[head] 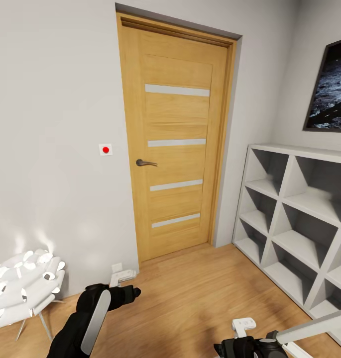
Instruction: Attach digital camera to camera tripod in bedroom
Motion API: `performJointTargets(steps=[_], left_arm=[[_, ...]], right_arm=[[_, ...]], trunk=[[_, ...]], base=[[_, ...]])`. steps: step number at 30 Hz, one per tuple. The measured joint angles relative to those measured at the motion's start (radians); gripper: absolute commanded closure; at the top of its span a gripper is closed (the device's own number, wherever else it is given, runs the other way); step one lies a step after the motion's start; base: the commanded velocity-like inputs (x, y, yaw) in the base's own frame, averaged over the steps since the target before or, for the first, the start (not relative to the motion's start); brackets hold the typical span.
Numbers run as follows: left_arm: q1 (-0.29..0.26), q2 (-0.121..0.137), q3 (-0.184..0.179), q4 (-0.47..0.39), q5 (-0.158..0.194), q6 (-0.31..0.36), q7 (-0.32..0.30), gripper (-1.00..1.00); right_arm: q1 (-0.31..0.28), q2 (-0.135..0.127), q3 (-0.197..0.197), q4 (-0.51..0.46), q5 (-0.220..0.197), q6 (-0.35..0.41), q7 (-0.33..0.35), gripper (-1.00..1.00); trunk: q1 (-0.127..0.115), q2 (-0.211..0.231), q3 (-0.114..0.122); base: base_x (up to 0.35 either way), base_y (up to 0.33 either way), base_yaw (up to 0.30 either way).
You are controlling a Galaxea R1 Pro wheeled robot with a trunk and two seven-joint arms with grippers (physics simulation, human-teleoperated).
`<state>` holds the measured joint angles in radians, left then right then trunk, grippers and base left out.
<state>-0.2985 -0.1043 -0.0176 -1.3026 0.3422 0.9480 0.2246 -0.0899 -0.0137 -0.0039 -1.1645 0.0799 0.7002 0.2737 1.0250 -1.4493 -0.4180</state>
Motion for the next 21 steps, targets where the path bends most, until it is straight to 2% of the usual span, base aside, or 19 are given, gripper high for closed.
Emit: performJointTargets(steps=[11, 21], left_arm=[[0.000, -0.003, 0.000, -0.001, 0.000, 0.000, 0.000, -1.00], [0.000, -0.004, 0.000, -0.003, 0.001, 0.000, 0.000, -1.00]], right_arm=[[0.000, 0.001, -0.001, 0.000, -0.002, 0.000, 0.000, -1.00], [0.000, 0.001, -0.001, 0.000, -0.002, 0.000, 0.000, -1.00]], trunk=[[0.000, 0.000, 0.000], [0.038, -0.070, -0.031]], base=[[0.000, 0.000, 0.000], [0.000, 0.000, 0.000]])
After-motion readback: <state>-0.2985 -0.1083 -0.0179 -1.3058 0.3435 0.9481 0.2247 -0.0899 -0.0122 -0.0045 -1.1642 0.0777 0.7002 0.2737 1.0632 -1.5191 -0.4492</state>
